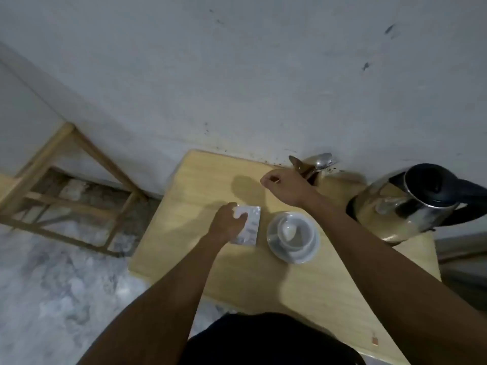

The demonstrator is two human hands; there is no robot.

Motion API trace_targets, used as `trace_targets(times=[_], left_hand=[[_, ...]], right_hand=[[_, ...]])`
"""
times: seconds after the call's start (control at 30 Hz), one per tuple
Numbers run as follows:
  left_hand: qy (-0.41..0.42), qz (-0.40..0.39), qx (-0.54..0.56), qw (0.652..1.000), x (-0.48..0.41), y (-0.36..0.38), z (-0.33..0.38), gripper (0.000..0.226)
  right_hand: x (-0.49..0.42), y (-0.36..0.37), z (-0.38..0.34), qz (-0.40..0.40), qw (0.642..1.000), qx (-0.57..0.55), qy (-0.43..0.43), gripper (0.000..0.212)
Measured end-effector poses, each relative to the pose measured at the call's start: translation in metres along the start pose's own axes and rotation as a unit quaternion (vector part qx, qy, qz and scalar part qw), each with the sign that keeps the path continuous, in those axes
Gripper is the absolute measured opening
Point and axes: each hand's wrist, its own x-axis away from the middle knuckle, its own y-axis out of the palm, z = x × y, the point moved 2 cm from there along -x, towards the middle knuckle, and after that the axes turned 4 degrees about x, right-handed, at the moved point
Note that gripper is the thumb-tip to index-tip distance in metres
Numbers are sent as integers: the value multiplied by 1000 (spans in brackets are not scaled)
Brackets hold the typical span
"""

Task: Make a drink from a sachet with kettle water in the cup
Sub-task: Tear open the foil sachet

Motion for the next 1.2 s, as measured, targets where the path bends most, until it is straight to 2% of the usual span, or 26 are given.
trace_targets(times=[0.13,0.3,0.43,0.57,0.73,0.9,1.0,1.07,1.2], left_hand=[[-16,1,-32,999,4,20,-39,37],[2,14,-92,996,-6,27,-57,40],[6,21,-80,997,-8,28,-61,44],[-1,24,-65,998,-7,30,-63,42],[20,38,-54,998,-13,28,-65,36],[34,76,86,993,-24,-1,-42,26],[47,11,164,985,-20,-23,-15,21],[55,-39,166,984,-18,-32,1,22],[94,-72,184,976,-8,-42,34,16]], right_hand=[[-14,38,8,-88,992,61,69,28],[-33,75,22,-168,967,144,123,49],[-44,102,27,-173,946,245,121,51],[-50,116,28,-144,939,287,124,35],[-53,108,26,-127,964,191,133,19],[-36,75,13,-89,991,-44,86,25],[-22,57,6,-41,993,-78,77,21],[-14,48,4,5,992,-91,84,18],[4,32,-11,33,988,-137,60,19]])
